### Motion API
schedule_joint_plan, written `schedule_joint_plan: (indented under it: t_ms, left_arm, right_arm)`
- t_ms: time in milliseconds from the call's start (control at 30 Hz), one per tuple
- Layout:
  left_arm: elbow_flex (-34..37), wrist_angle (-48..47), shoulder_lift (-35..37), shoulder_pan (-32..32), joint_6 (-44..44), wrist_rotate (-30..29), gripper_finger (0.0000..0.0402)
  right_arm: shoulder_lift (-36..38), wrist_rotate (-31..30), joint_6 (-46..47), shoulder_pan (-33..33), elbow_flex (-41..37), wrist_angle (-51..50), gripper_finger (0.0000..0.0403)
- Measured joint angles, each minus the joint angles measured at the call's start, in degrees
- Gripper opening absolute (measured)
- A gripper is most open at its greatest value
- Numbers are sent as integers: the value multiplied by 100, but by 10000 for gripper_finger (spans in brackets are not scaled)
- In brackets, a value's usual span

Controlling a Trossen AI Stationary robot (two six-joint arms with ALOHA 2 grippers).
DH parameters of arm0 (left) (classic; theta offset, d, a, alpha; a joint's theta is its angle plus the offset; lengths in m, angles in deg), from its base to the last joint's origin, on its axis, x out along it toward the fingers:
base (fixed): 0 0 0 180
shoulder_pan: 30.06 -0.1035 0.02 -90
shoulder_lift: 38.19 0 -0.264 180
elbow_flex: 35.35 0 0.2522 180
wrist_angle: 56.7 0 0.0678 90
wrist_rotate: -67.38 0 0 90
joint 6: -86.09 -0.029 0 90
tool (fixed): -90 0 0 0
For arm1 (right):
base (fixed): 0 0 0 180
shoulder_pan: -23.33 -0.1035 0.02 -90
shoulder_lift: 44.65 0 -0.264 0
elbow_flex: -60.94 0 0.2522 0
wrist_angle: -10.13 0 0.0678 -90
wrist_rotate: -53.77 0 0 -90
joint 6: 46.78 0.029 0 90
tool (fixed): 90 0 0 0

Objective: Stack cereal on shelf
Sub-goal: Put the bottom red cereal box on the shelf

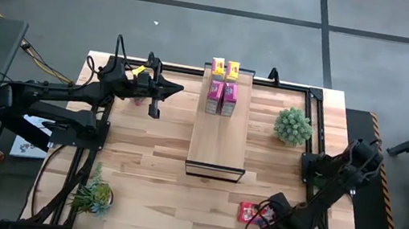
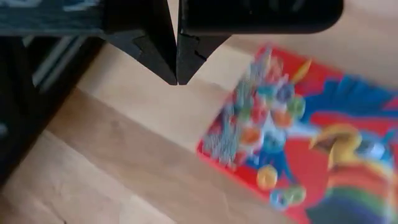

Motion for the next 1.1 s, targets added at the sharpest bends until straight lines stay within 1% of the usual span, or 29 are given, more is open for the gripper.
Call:
schedule_joint_plan:
  t_ms: [233, 400, 633, 767, 900, 1000, 1100]
  left_arm:
    - [0, -58, 0, 0, 65, 0, 0]
    - [0, -55, 0, 0, 51, 0, 0]
    - [0, -52, 0, 0, -40, 0, 0]
    - [0, -50, 0, 0, 43, 0, 0]
    - [0, -48, 0, 0, -45, 0, 0]
    - [0, -46, 0, 0, -47, -1, 0]
    - [0, -46, 0, 0, -47, 0, 0]
  right_arm:
    - [-2, -79, -264, 149, -568, 844, 0]
    - [-7, -426, -522, 278, -482, 933, 0]
    - [-7, -1254, -1327, 620, -468, 1603, 0]
    - [-7, -1312, -1952, 905, -460, 1966, 0]
    - [-7, -1275, -2470, 999, -176, 1784, 0]
    - [-4, -1291, -2477, 919, 71, 1185, 0]
    - [-4, -1316, -2446, 798, 168, 1028, 0]
